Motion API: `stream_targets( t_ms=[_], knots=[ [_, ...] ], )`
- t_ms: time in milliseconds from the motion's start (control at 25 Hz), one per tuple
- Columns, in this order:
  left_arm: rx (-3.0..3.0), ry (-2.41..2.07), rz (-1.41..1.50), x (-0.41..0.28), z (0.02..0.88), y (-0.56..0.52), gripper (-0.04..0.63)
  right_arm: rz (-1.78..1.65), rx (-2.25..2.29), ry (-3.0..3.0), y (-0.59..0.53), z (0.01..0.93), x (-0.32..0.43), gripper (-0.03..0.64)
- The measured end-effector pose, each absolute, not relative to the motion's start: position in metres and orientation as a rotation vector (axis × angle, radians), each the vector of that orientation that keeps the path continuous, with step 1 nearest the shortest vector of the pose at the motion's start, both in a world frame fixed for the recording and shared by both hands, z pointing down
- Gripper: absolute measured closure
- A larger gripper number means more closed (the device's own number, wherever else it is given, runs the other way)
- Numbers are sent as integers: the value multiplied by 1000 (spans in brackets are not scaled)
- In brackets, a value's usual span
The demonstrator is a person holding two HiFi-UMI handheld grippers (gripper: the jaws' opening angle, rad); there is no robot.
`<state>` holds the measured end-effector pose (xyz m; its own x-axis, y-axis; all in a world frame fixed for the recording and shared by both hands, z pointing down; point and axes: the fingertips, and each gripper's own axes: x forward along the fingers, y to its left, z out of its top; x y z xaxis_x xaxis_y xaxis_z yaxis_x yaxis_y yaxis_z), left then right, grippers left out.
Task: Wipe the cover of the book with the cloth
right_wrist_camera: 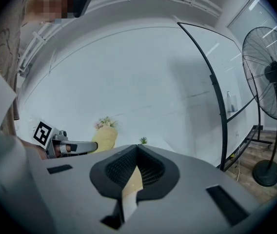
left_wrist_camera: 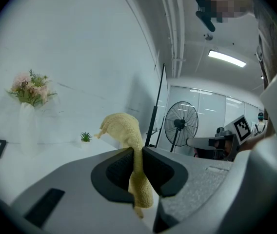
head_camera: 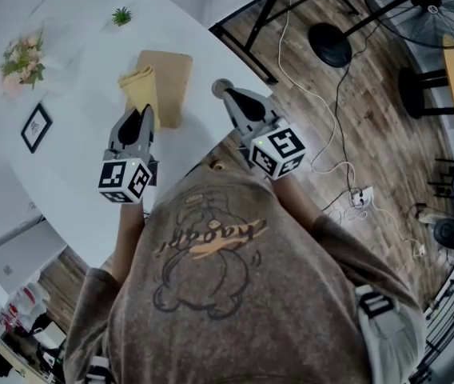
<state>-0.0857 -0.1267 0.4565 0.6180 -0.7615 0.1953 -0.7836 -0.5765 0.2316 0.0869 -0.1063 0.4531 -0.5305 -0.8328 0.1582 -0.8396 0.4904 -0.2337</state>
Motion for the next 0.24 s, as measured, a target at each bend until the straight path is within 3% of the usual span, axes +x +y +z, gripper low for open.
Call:
stream_targets(
  t_ms=[240],
  knots=[
    [2538, -1262, 113, -85, 459, -130, 546, 464, 1516, -2685, -110, 457, 93, 620]
  ],
)
